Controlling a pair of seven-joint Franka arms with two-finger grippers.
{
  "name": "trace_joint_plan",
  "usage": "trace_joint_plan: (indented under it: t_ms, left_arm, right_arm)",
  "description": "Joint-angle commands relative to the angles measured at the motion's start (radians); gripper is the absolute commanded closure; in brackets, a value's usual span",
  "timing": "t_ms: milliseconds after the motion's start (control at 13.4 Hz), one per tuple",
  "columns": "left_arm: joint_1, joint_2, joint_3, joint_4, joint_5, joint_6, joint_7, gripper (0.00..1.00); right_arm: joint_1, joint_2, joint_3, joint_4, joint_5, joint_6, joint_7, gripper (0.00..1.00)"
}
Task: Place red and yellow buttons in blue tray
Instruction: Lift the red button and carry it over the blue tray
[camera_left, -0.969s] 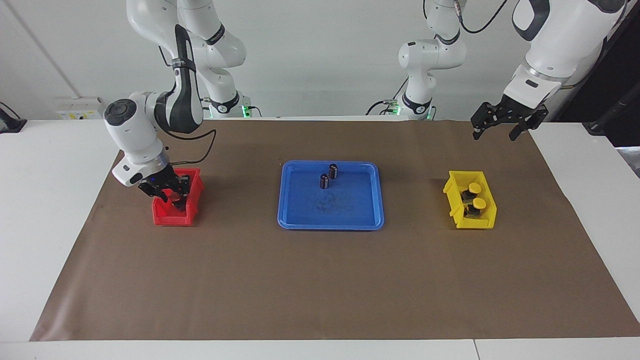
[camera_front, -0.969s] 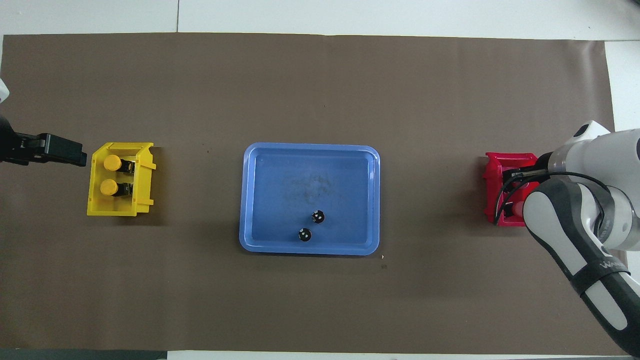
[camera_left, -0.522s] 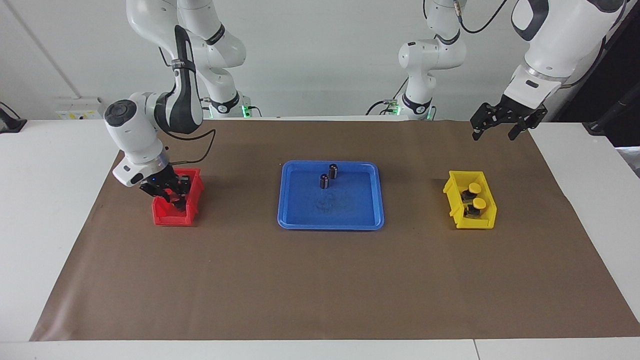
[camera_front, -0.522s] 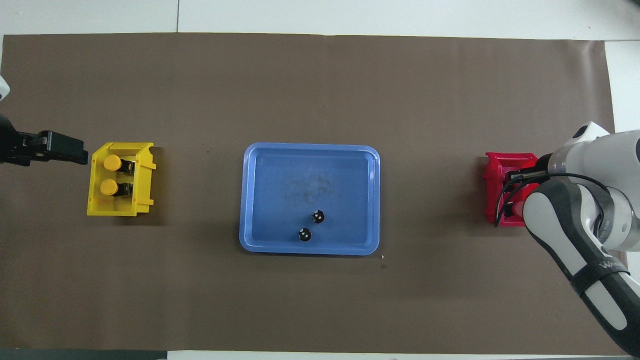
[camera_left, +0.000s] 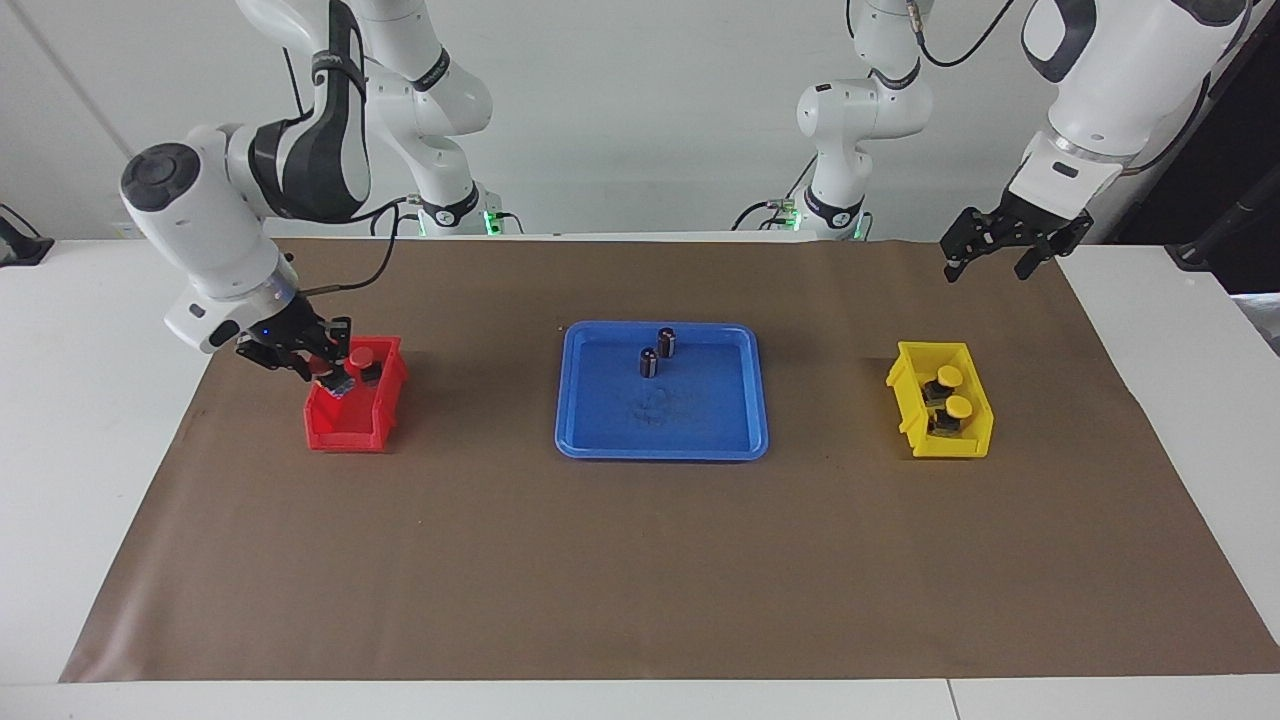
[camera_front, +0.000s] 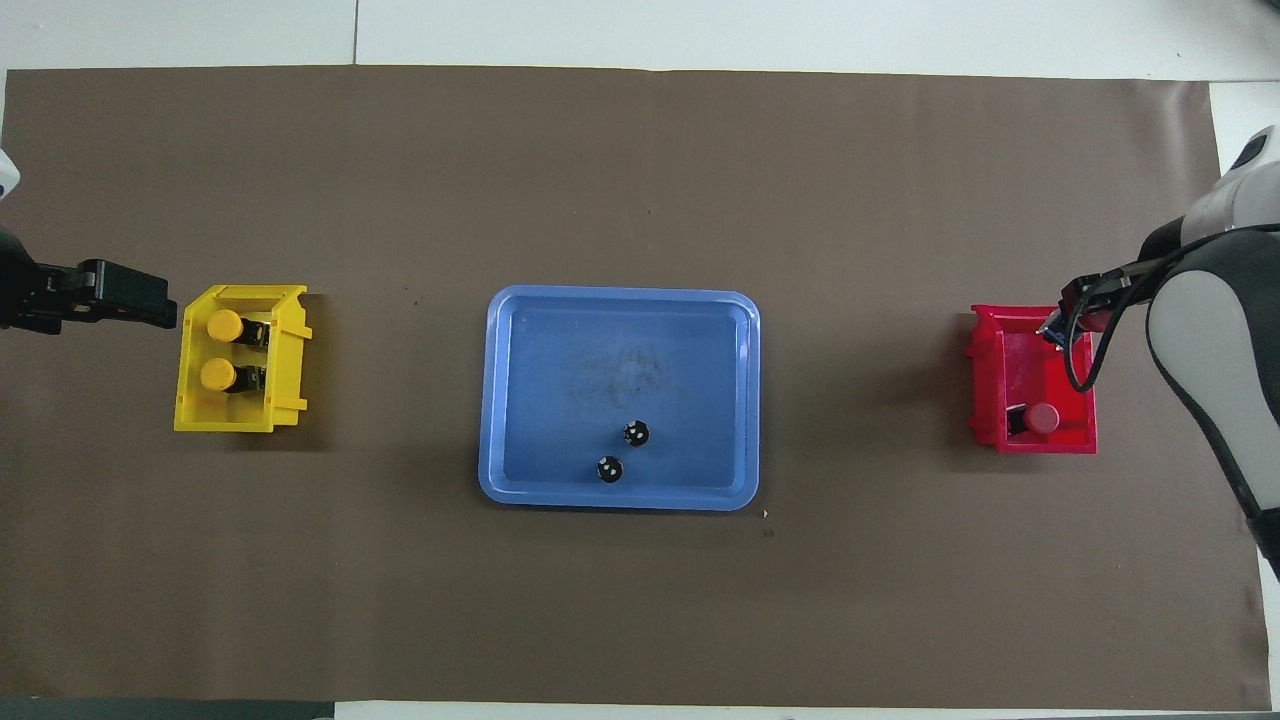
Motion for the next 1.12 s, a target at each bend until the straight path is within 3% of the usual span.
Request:
trace_joint_plan:
  t_ms: [0,149,447,671,1043]
  left_arm:
    - [0.001,-0.034,0.014,-0.038,-0.019,0.002,-0.01,0.0]
    - [0.002,-0.035,0.017,-0.038,-0.017,0.001,-0.002,0.0]
    - [0.018,-0.035,0.017,-0.043,-0.008,0.007,0.0,0.0]
    - [0.018,-0.064,0.017,-0.116,-0.008,0.046,0.001,0.0]
    - [0.018,-0.083,0.017,-0.185,-0.008,0.121,0.003,0.0]
  right_arm:
    - [0.138,0.113,0.004,0.165,-0.001,-0.039,0.183,0.81]
    - [0.277,0.127,0.006,0.157,0.011,0.08,0.415,0.86]
    - [0.504,0.217,0.004,0.157,-0.001,0.2,0.778,0.87]
    - [0.562,0.304,0.006,0.16,-0.004,0.3,0.877,0.87]
    - [0.616,0.319,0.013,0.087,0.01,0.374,0.946,0.86]
